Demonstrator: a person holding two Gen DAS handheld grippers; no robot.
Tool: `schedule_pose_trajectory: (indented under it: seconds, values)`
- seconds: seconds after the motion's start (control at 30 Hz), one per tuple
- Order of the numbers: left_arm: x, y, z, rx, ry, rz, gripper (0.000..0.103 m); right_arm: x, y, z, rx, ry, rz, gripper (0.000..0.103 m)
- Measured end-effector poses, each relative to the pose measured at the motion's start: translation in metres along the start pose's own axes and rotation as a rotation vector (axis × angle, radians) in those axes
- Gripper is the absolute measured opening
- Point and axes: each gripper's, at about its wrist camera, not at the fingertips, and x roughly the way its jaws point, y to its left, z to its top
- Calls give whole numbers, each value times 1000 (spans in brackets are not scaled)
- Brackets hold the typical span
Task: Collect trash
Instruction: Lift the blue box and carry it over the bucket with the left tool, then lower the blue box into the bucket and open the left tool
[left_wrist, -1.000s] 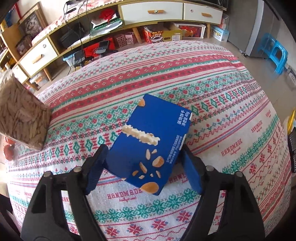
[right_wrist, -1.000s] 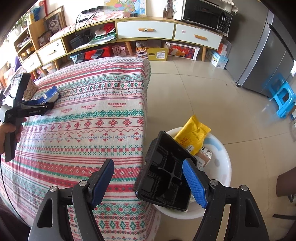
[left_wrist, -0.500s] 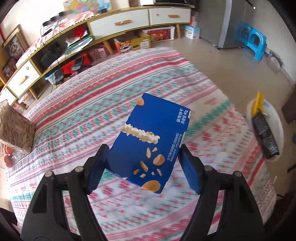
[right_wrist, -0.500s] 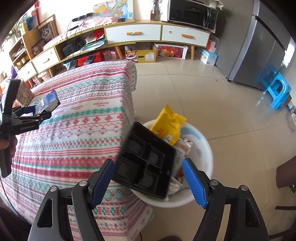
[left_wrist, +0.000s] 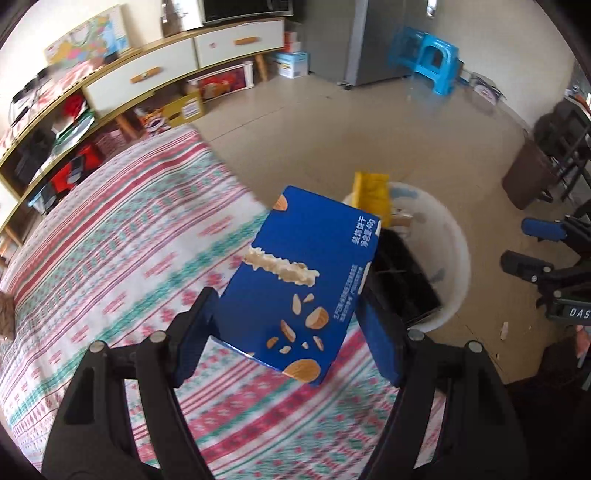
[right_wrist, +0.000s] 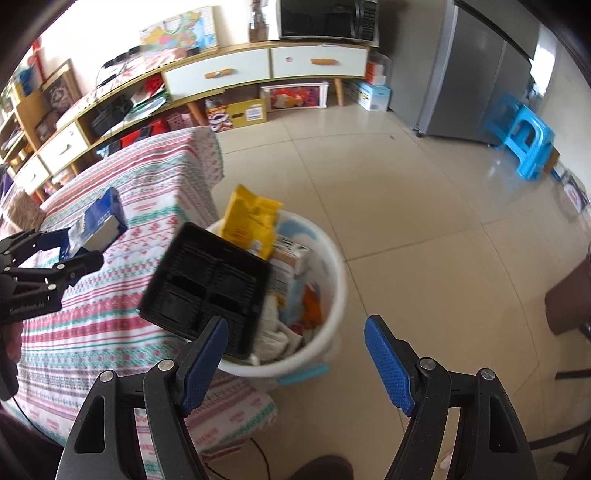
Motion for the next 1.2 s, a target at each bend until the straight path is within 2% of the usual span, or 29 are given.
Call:
schedule_pose_trajectory:
  seconds: [0.17,0.27,0.47,0.6,0.73,1.0,1.2]
  values:
    - [9,-39,14,67,12,-20,76,-8,-20,-9,26,-6,-5,78]
    - [19,-57,22,111,24,-6,76,-12,-29,-14,40,-11,-9,78]
    - [34,-82,28,174,29,-18,77,-16,-49,-27,69,-5,-20,78]
    - [41,-88,28,205,63,-17,78,-18,-58,-33,83,-3,-22,78]
    - [33,-85,27,176,29,-11,92,-21,-60,-35,90,-6,-19,78]
    - [7,-71,18,95,-15,-15,94,-24,-49,-34,78,-15,-4,80]
    - [-20,-47,-11,4,-48,6,97,-26,-27,-37,45,-18,21,82]
